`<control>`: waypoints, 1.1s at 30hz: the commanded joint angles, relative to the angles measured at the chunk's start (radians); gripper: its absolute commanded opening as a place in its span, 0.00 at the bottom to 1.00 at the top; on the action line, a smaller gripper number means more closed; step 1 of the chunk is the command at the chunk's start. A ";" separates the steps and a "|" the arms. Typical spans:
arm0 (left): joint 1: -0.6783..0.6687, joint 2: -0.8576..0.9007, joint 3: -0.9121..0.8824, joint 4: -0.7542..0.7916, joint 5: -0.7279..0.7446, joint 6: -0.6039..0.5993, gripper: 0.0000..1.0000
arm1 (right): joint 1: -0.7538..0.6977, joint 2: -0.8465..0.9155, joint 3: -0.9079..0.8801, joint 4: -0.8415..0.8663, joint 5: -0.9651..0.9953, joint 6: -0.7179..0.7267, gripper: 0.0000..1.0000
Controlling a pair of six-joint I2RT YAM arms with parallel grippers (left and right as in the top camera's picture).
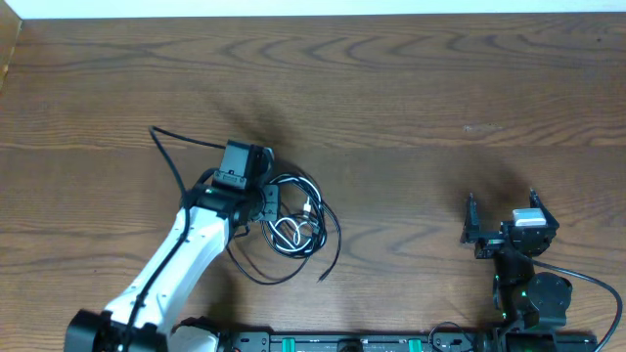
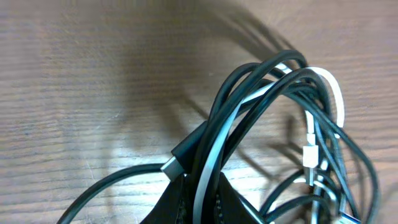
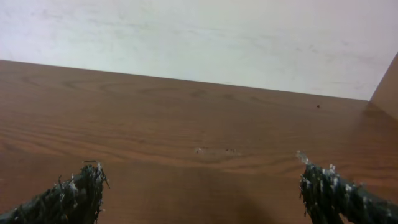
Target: Untangle cables
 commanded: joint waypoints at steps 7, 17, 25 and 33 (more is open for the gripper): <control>0.002 -0.155 0.030 0.005 0.013 -0.142 0.07 | 0.008 -0.002 -0.001 -0.003 -0.006 -0.010 0.99; 0.002 -0.287 0.030 0.005 0.013 -0.220 0.07 | 0.008 -0.002 -0.001 -0.003 -0.006 -0.010 0.99; 0.002 -0.313 0.030 0.009 0.013 -0.267 0.07 | 0.008 -0.002 -0.001 -0.003 -0.006 -0.010 0.99; 0.002 -0.313 0.030 0.008 0.013 -0.267 0.08 | 0.008 -0.002 -0.001 -0.003 -0.006 -0.010 0.99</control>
